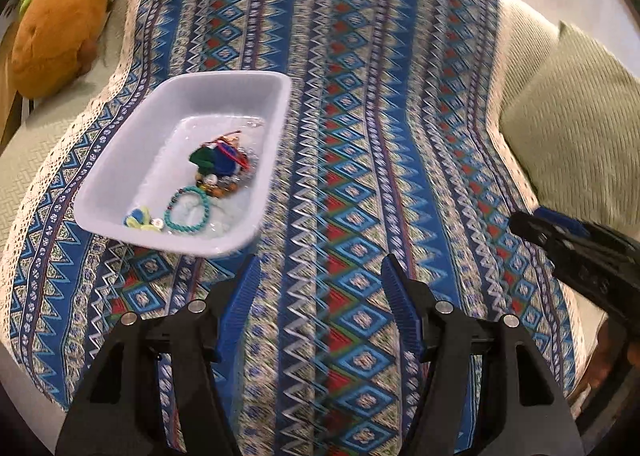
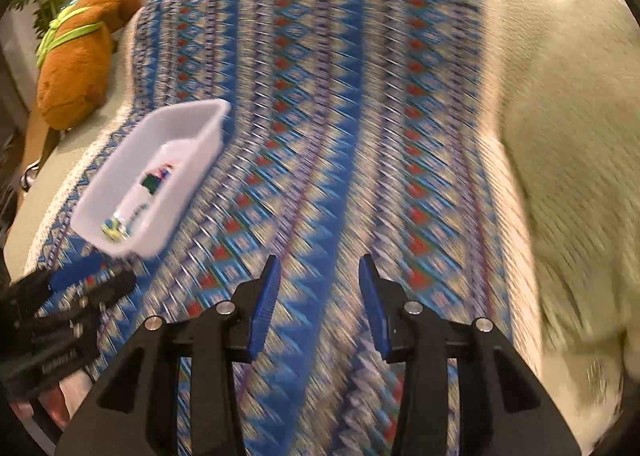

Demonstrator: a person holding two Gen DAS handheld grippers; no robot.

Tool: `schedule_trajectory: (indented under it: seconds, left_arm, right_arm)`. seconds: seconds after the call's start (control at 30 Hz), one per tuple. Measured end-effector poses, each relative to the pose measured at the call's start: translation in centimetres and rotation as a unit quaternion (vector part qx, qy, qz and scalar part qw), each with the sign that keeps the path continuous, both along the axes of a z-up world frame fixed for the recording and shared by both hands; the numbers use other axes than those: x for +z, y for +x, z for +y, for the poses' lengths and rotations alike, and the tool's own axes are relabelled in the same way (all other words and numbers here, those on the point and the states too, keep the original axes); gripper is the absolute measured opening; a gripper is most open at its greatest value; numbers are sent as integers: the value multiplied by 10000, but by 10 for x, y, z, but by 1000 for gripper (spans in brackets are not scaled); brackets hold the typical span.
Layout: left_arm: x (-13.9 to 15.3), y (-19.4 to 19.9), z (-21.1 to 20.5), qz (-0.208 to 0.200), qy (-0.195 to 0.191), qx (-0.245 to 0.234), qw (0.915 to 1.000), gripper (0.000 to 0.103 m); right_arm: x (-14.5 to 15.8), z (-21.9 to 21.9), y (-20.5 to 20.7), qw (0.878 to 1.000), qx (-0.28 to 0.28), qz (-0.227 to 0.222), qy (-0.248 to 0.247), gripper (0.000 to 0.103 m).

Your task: Organize jewelry

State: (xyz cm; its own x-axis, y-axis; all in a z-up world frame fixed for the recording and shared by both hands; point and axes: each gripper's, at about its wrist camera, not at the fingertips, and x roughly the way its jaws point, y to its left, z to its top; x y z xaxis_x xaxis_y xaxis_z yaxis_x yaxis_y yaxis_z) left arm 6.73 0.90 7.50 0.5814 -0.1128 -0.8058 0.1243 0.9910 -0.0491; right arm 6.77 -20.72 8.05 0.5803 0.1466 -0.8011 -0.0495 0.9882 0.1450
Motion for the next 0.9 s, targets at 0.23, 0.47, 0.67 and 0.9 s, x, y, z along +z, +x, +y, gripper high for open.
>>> schedule_trajectory:
  seconds: [0.23,0.47,0.67,0.9]
  left_arm:
    - [-15,-27,-22,41,141,-90,9999,63]
    - [-26,-46,-31,27,330,-29,9994,63]
    - [-28,-53,-35,-22,476,-86,9988,75]
    - [-24,-55,-36,-78,467,-38,9989,91]
  right_arm:
    - [-24,-31,-53,9990,-412,187,-66,42]
    - [-29,-37,-76,9991,-401,149,25,42]
    - [-28,-33,-80,9993,-335,128,59,43]
    - [-30,-35,-84,9991,-389,153,105,44]
